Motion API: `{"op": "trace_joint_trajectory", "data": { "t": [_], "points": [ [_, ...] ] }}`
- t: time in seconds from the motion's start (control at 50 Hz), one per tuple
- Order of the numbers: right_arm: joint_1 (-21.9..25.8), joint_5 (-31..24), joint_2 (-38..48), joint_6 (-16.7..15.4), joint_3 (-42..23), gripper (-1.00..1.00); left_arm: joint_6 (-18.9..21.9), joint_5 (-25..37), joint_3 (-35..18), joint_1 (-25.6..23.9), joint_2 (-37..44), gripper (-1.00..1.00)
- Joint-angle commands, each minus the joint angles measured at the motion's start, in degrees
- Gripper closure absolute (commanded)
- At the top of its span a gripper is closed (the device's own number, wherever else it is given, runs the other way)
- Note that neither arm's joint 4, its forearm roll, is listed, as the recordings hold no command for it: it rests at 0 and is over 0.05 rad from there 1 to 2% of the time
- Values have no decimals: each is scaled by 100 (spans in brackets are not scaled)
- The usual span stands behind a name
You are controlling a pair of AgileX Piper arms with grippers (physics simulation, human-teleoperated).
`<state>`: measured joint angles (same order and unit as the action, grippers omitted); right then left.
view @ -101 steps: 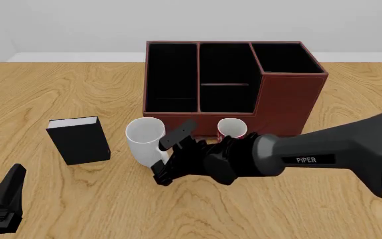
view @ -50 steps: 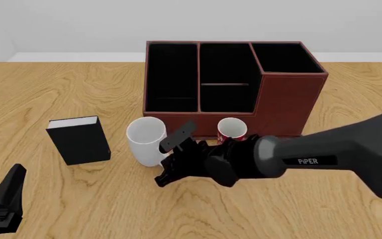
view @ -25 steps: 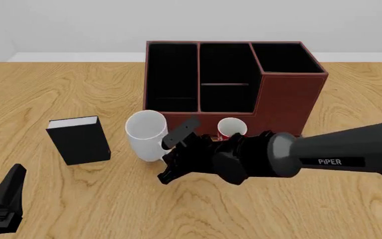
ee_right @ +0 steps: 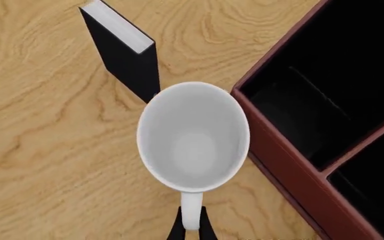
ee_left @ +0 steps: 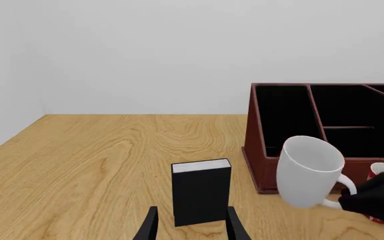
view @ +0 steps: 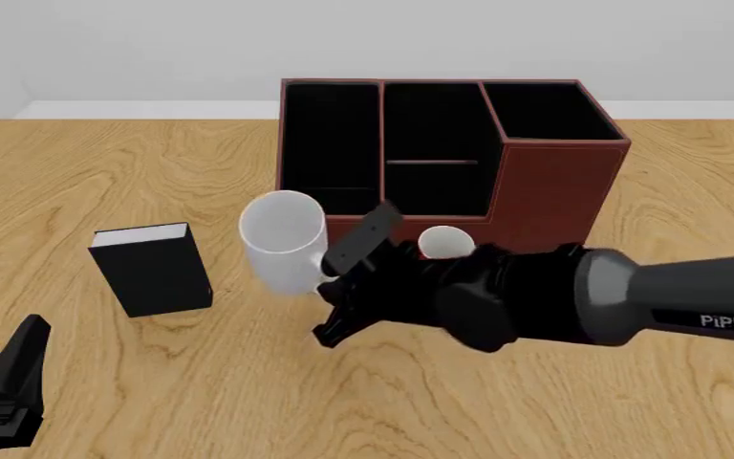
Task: Pick up the white mug and place it to the right of the caddy.
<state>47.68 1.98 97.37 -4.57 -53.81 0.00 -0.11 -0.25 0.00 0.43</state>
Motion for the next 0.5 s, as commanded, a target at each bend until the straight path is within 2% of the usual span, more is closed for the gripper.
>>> {"op": "trace_joint_trajectory", "data": {
  "t": [0.02,0.5],
  "points": [
    [-7,-90,-436,-19,110,100,0,0,0,0,0,-100],
    [-18,-640,-1552,-222,175,100,0,0,0,0,0,-100]
  ]
}}
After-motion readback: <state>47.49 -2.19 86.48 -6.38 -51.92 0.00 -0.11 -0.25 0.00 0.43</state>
